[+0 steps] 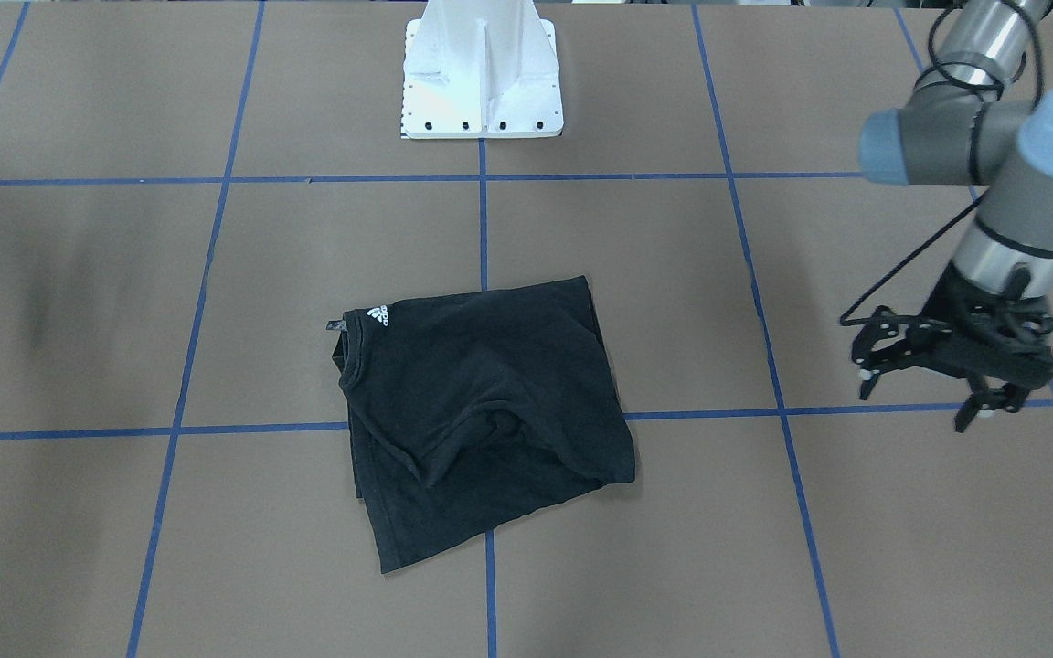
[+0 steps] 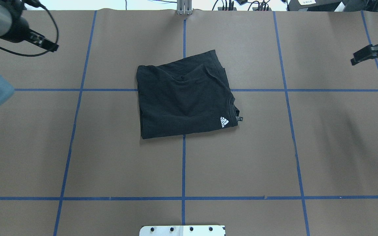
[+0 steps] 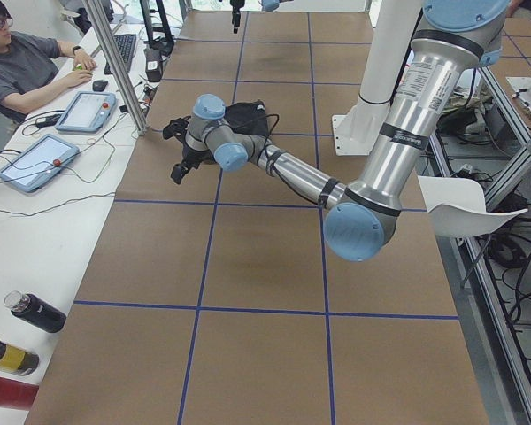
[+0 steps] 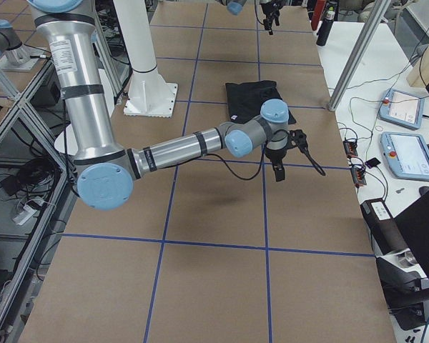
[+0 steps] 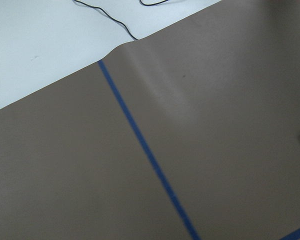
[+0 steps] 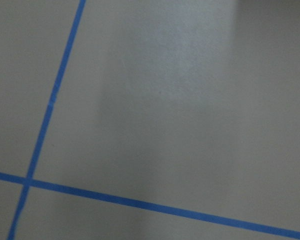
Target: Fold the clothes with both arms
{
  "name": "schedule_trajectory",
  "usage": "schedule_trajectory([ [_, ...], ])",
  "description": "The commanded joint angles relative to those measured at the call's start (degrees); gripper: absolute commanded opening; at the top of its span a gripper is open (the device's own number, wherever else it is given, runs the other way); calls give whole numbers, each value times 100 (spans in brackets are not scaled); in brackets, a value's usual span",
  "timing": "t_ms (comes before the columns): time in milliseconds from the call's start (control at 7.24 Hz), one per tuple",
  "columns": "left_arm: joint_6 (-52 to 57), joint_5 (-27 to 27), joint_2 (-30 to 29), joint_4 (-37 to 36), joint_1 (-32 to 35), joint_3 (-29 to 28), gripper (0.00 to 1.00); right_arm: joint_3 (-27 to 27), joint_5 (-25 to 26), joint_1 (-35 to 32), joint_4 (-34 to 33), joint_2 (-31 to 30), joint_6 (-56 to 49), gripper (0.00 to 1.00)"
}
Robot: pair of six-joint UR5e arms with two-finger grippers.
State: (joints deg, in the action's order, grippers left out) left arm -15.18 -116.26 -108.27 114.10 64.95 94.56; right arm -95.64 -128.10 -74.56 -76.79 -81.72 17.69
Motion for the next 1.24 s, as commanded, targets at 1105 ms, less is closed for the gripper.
schedule_trajectory([
  [1105, 2563, -1724, 2238, -1294, 2373, 229, 100, -664, -233, -1667, -1936, -1724, -2665, 100],
])
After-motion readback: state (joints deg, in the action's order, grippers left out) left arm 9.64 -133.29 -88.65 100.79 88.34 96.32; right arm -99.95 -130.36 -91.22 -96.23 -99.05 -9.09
